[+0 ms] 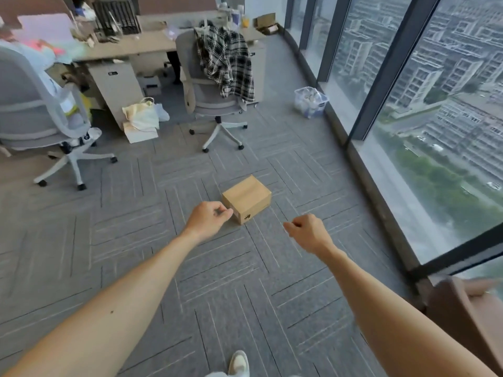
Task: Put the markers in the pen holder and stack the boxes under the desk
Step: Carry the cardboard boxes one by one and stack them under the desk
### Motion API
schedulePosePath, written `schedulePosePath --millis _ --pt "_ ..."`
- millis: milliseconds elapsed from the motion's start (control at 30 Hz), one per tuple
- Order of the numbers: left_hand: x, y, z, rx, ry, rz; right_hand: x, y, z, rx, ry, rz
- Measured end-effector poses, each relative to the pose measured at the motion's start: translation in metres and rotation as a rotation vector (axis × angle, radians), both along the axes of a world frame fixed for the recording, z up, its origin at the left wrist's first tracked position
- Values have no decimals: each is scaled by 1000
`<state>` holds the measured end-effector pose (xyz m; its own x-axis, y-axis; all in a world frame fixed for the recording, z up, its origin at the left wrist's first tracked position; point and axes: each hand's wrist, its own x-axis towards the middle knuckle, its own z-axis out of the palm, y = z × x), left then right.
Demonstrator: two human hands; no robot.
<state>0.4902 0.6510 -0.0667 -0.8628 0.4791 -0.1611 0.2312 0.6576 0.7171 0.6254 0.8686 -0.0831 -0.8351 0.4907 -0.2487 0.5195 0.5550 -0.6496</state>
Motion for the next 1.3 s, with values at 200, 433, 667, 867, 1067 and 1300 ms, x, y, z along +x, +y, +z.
schedulePosePath --millis 200,433,667,867,1067,1300 --pt "-106 80 -20 -59 -63 -9 -94 81 -22 8 -64 -11" --pt "-226 173 -50 -96 -112 93 -237 183 -53 -49 -81 75" --pt "-332 240 -67 -106 -181 164 -362 267 -83 -113 -120 204" --pt "-423 271 -106 -105 -240 215 -462 308 -118 -150 -195 258" --pt "-514 290 -174 -120 -340 254 -561 334 -166 -148 -273 272" --pt "-574 306 -264 -183 -419 301 -643 360 -256 -146 -326 361"
